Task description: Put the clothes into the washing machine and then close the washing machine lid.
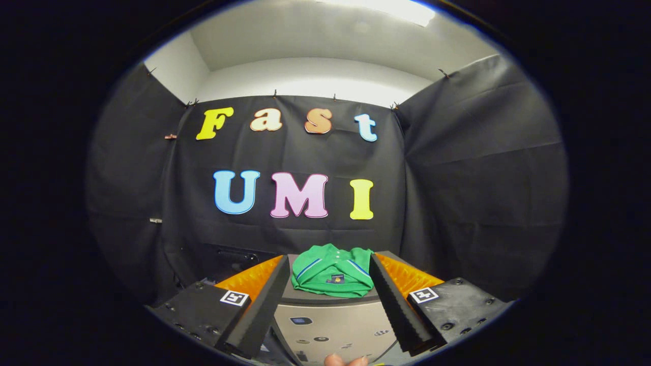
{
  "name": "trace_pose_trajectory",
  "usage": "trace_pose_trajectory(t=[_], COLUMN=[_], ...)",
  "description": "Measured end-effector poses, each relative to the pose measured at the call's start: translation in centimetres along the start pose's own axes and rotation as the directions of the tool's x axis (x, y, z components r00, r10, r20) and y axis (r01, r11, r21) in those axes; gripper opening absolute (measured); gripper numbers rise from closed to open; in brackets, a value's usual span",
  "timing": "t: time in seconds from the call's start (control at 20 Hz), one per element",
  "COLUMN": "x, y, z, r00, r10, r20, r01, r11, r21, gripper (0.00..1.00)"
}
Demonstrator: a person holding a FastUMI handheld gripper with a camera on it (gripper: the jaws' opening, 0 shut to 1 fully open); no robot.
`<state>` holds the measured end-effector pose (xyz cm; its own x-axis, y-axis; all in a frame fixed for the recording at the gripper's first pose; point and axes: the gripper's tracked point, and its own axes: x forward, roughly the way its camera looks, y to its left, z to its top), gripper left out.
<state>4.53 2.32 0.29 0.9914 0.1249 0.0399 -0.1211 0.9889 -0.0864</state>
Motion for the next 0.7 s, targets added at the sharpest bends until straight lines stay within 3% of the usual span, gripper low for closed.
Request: trace_pose_trajectory(t=[0.25,0.6,0.7], x=[5.8,15.6,18.0], y=[0.1,0.7,0.0], z=[-3.3,-6.1,-7.0], r00=[0.982,0.910,0.888], r10=[0.016,0.060,0.036], r20=[-0.186,-0.411,-0.459], r01=[-0.013,-0.054,-0.034], r11=[1.000,0.998,0.999], r21=[0.018,0.025,0.014], gripper=[0.99,0.99,0.99])
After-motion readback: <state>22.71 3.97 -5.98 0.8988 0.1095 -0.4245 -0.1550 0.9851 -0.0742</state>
